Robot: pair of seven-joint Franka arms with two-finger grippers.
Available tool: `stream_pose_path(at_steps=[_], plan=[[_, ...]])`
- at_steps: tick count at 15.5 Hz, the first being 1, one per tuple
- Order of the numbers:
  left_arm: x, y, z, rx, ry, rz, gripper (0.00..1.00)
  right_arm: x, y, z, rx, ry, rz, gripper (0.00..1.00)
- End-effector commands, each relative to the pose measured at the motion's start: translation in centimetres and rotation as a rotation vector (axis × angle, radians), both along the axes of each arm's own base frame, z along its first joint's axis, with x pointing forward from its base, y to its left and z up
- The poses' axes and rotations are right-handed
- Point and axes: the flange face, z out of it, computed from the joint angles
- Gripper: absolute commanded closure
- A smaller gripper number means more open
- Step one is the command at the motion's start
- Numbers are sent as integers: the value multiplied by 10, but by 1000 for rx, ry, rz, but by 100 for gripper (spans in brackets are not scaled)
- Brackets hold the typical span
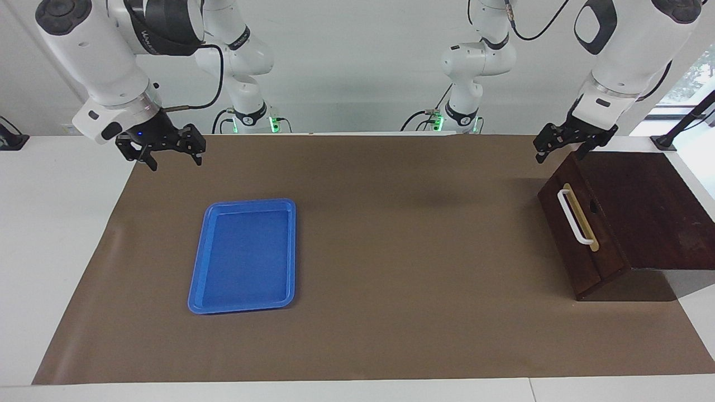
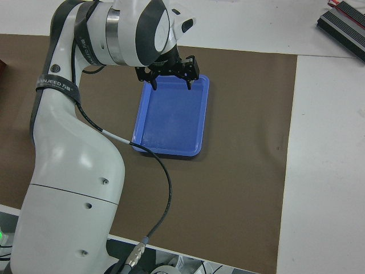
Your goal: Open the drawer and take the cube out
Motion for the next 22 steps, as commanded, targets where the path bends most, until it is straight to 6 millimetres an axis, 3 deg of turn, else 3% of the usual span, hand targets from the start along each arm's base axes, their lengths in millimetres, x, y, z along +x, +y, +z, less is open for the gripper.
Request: stream_pose_path(at_steps=[1,8,11,15,22], plan=[[-3,3,0,-4,-14,-6,0,-6,-1,2,14,-4,2,0],[-1,2,0,-3,-25,5,0,-7,-1,2,14,-3,2,0],[2,3,-15,41,-114,-20,0,-6,-1,2,14,-7,2,0],[20,8,-50,163,-200,-76,0,-5,-2,2,14,-9,1,0],[47,-5,-149,366,-193,-270,0,-6,-2,0,14,-3,-1,0]])
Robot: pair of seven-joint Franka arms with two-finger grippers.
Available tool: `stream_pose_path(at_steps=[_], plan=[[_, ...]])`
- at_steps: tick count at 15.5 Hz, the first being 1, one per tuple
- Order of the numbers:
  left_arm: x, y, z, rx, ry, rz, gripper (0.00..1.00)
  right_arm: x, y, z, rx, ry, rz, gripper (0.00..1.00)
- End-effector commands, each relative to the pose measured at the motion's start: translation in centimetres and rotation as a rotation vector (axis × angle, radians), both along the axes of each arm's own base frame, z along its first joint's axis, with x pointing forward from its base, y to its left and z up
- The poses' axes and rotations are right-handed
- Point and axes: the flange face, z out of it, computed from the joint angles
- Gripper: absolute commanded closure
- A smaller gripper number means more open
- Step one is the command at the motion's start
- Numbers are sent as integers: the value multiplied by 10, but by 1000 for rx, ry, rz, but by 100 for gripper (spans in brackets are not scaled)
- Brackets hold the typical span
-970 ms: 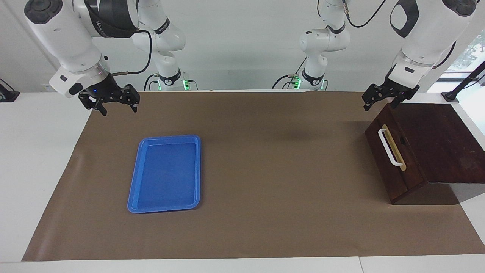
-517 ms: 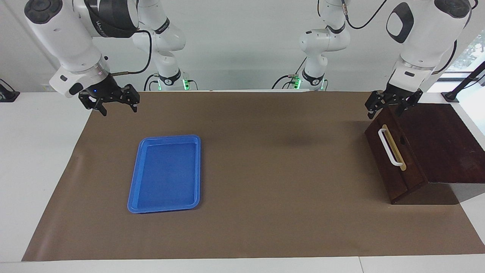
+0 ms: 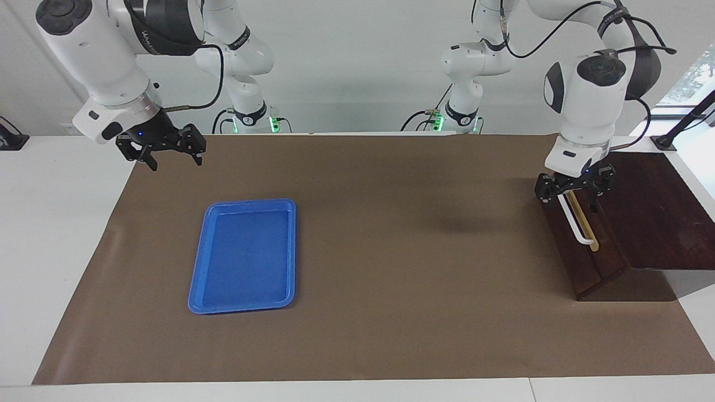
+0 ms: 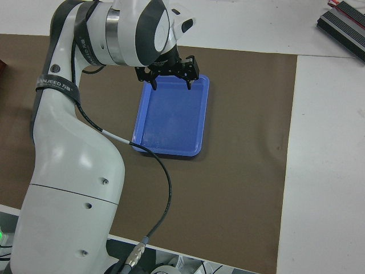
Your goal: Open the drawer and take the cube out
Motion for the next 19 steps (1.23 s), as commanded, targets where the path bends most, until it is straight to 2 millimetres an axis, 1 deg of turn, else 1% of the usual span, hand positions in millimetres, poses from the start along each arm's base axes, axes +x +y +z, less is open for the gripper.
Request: stream_pose_path(at_steps=[1,2,3,5,7,9,12,15,17,18,19], plan=[[9,0,-41,90,3,-83,0,-6,-2,1,14,-3,-1,0],[10,6,-52,122,10,-108,0,-6,-2,1,15,-3,-1,0],[10,9,-57,139,-2,-131,0,-6,-2,1,15,-3,-1,0],[6,19,-70,131,0,-129,0,-6,-2,1,15,-4,-1,0],[1,19,-80,129,15,-132,0,-6,-2,1,15,-4,-1,0],[-1,20,-84,130,25,-130,0,-6,-1,1,15,-4,0,0],[-10,21,-101,128,58,-129,0,-5,3,2,15,-18,9,0],[-13,18,-117,155,78,-163,0,-5,5,0,15,-18,11,0],[-8,6,-116,145,56,-166,0,-5,5,-1,15,-17,12,0],[-7,-10,-116,129,28,-147,0,-5,5,-1,15,-17,12,0],[-9,-35,-116,113,2,-130,0,-5,5,-1,15,-17,12,0]])
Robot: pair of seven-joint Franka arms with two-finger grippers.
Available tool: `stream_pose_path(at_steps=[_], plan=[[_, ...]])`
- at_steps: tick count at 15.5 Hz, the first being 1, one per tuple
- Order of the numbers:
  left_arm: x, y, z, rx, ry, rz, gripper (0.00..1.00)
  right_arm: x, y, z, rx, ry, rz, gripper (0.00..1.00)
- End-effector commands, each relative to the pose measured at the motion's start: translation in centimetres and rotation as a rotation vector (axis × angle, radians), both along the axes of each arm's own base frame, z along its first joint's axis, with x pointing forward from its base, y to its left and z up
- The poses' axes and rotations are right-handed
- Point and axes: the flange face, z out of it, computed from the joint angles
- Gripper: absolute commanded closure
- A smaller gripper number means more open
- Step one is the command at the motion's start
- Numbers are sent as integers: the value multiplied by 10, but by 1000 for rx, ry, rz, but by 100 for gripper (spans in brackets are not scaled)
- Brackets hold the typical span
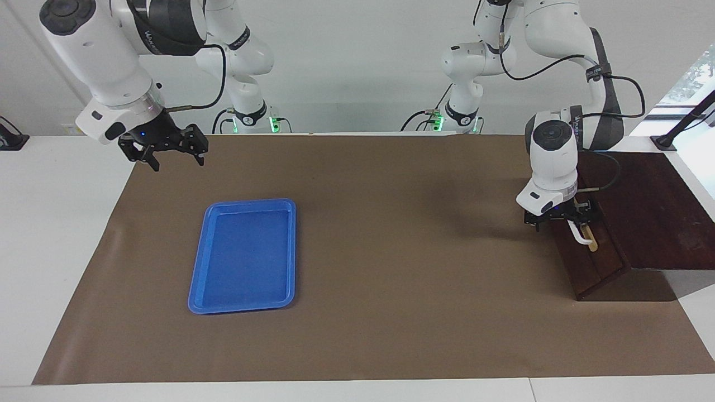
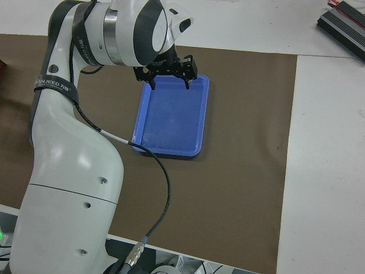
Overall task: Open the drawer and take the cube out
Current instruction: 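Pull the drawer open with the left gripper, exposing the yellow cube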
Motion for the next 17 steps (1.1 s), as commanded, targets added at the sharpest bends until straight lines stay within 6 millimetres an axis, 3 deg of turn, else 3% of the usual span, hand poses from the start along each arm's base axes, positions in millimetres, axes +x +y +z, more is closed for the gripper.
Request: stream_pose_path(at_steps=[1,4,6,12,14,17], plan=[[-6,-61,-9,-39,-62,11,0,-5,0,0,15,-14,4,0],[-19,-115,-9,-108,-68,54,0,-5,0,1,16,-17,3,0],[-24,-133,-10,-146,-61,74,0,-5,0,0,16,-14,4,0],[-22,-134,-4,-147,-64,80,0,-6,-10,-1,21,-13,-11,0],[-6,-129,20,-167,-59,147,0,-6,-12,0,22,-16,-19,0],[16,-119,76,-287,-42,305,0,-6,-14,0,22,-16,-19,0]])
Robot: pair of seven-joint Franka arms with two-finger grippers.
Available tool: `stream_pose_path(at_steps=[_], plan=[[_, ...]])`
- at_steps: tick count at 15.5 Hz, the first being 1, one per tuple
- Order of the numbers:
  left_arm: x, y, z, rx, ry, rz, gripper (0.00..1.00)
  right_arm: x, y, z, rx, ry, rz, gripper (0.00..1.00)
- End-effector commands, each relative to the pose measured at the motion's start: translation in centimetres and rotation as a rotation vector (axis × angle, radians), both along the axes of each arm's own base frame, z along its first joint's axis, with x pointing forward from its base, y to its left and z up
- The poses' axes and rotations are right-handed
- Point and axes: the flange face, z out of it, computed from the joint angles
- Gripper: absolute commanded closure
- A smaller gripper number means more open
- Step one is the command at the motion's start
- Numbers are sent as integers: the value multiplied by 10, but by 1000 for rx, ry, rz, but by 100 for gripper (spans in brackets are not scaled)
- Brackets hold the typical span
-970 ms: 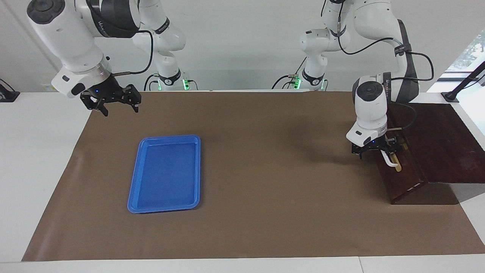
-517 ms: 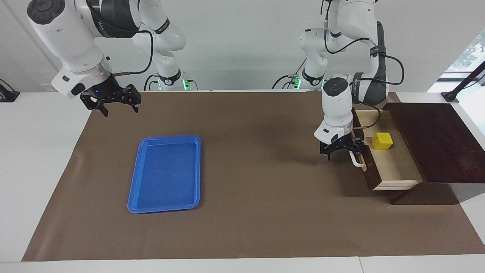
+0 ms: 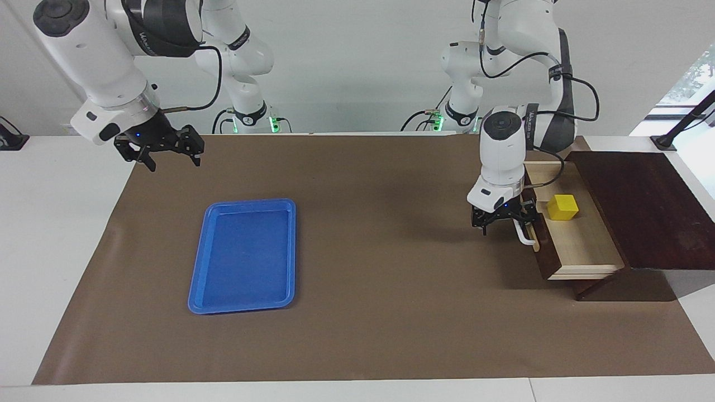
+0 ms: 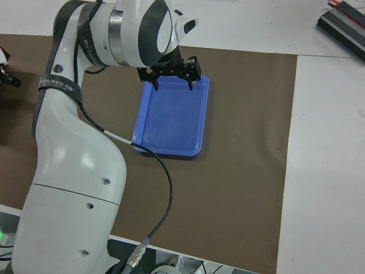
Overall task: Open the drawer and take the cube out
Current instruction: 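Pull the drawer open with the left gripper, exposing the yellow cube, then lower the left gripper onto the yellow cube while the right gripper advances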
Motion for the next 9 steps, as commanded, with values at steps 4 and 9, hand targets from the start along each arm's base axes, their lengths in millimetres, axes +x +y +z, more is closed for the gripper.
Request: stream_pose_path(at_steps=[4,9], plan=[[26,63,89,-166,23,305,0,-4,-6,3,23,-25,-3,0],[20,123,97,-219,-58,803,0,-8,2,-3,26,-7,-30,0]])
